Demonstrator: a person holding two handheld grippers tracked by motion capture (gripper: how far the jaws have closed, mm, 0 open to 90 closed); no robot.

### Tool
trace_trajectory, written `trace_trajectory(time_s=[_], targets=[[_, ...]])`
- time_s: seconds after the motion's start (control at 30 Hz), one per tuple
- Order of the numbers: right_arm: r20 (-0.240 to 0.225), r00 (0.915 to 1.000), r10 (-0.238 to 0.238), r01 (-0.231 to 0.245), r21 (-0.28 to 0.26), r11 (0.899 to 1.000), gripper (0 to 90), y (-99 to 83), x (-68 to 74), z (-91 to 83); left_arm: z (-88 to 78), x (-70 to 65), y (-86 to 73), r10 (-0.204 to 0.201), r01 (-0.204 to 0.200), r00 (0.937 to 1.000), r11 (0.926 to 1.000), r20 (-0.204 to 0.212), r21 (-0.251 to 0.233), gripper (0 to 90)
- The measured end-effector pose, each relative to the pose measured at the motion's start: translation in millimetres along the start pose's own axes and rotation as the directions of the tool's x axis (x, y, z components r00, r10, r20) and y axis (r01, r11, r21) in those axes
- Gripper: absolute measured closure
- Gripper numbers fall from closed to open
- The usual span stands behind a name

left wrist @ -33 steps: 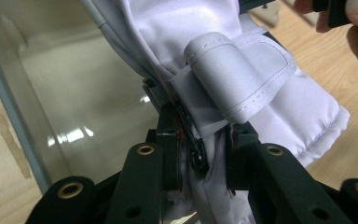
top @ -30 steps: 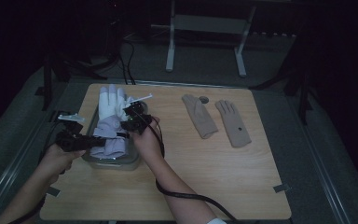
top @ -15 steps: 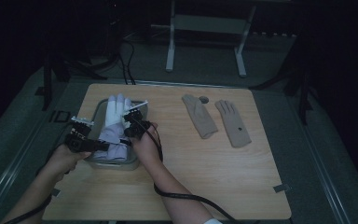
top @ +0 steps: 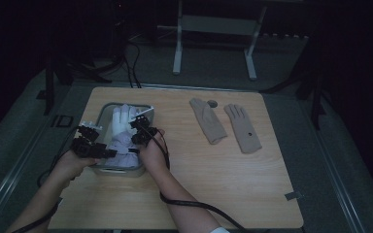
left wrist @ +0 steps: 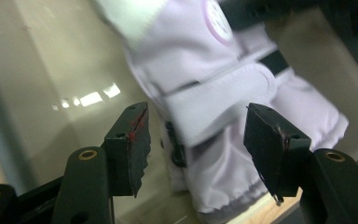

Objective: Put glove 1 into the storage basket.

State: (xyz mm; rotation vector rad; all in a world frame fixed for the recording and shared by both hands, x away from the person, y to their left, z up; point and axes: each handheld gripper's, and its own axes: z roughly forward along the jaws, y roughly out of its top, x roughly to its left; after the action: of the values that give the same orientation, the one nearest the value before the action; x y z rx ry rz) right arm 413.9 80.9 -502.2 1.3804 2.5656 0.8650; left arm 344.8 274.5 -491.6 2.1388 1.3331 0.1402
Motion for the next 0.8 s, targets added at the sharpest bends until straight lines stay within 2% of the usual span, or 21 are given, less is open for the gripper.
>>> trace_trajectory(time_s=[0.03,0.17,0.27,0.33,0.5,0.53,0.57,0.7,0.8], targets=[[-0.004,1.0000,0.002,-0.002,0.001,1.000,79.4,0.5,-0.3,0.4,-3.5,1.4,0.1,-0.008,0.008,0.9996,0.9998,-0.028,-0.016,41.4],[0.000,0.9998,-0.018,0.017,0.018,1.000,71.8,3.5,0.7,0.2,-8.2,2.1,-0.6,-0.041,0.040,0.9990,0.9970,-0.018,-0.067,41.4],[-0.030,0.9982,-0.052,0.053,0.028,0.998,57.1,6.2,3.0,-1.1,-8.3,-0.6,-1.3,-0.031,0.031,0.9995,0.9958,0.003,-0.086,38.0],[-0.038,0.9965,-0.074,0.075,0.036,0.997,49.3,8.0,5.3,-4.1,-8.1,-3.3,-1.6,-0.030,0.030,0.9995,0.9944,-0.002,-0.101,38.0],[-0.057,0.9940,-0.093,0.092,-0.029,0.995,34.6,13.7,2.6,-26.0,-8.8,-10.4,-3.3,-0.041,0.041,0.9992,0.9880,0.004,-0.149,38.0],[-0.057,0.9940,-0.093,0.092,-0.029,0.995,34.6,13.7,2.6,-26.0,-8.8,-10.4,-3.3,-0.041,0.041,0.9992,0.9880,0.004,-0.149,38.1],[-0.080,0.9913,-0.105,0.101,-0.049,0.994,24.6,15.4,-1.3,-38.2,-8.2,-15.7,-3.1,-0.040,0.043,0.9990,0.9852,0.020,-0.166,38.1],[-0.108,0.9883,-0.107,0.100,-0.067,0.993,19.9,14.5,-9.7,-50.1,-6.6,-25.7,-0.4,-0.030,0.035,0.9991,0.9815,0.031,-0.188,38.1],[-0.110,0.9886,-0.103,0.096,-0.072,0.993,18.3,10.9,-19.4,-55.8,-6.2,-33.0,2.4,-0.020,0.028,0.9990,0.9790,0.041,-0.202,38.0]])
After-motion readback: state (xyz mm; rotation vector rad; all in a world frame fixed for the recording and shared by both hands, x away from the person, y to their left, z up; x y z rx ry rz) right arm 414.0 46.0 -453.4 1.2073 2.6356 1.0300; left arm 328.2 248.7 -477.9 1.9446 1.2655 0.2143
